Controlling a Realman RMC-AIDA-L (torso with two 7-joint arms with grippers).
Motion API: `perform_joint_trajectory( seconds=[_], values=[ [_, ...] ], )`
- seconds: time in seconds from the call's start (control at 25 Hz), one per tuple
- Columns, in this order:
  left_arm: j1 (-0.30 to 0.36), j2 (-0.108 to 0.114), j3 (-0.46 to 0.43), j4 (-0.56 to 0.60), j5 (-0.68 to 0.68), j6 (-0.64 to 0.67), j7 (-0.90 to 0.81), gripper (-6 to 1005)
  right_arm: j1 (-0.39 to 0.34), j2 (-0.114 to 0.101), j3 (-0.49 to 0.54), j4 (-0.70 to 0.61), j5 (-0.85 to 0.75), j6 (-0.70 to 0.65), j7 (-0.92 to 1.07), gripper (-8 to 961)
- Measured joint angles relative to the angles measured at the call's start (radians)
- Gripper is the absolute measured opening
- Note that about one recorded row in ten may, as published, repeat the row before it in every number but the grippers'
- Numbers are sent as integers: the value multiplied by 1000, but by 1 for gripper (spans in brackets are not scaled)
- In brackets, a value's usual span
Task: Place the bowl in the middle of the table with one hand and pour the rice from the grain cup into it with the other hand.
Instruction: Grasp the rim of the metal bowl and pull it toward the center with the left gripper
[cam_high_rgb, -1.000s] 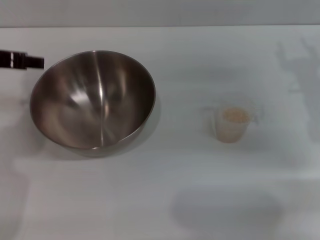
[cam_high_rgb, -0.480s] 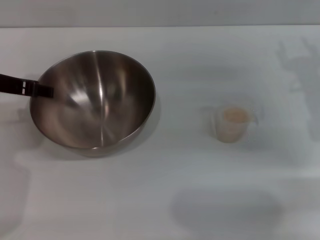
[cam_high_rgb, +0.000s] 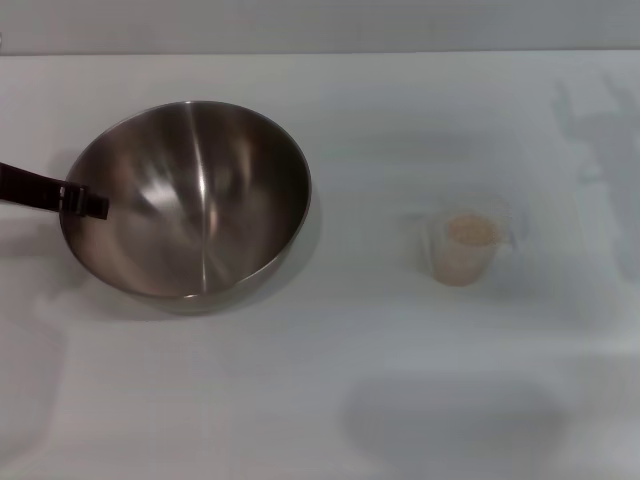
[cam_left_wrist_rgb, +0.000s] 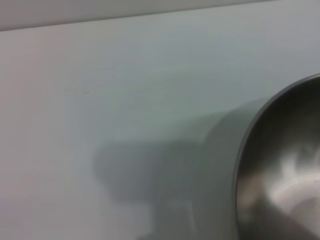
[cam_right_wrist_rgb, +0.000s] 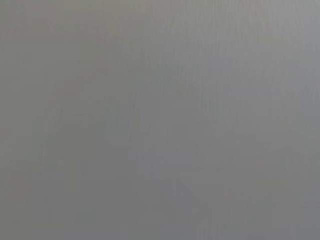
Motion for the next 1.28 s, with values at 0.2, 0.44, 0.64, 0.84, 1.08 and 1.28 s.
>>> perform_joint_trajectory(
  seconds=[0.2,0.44,0.64,0.84,1.08,1.28],
  values=[
    [-3,0,1,1,-1,-2,13,535,1,0,0,-1,0,0,0,637],
    [-12,0,-2,4,-7,-5,16,359,1,0,10,-1,0,2,0,637],
    [-23,0,-3,7,-7,-21,18,173,1,0,11,-1,0,2,0,637],
    [-30,0,-14,16,-14,-24,19,75,1,0,11,-1,0,2,0,638],
    [-39,0,-78,9,-87,-24,29,70,-2,0,11,-5,0,2,0,637],
    [-54,0,-107,-27,-149,-25,48,53,-6,0,11,-7,0,2,0,638]
  ],
)
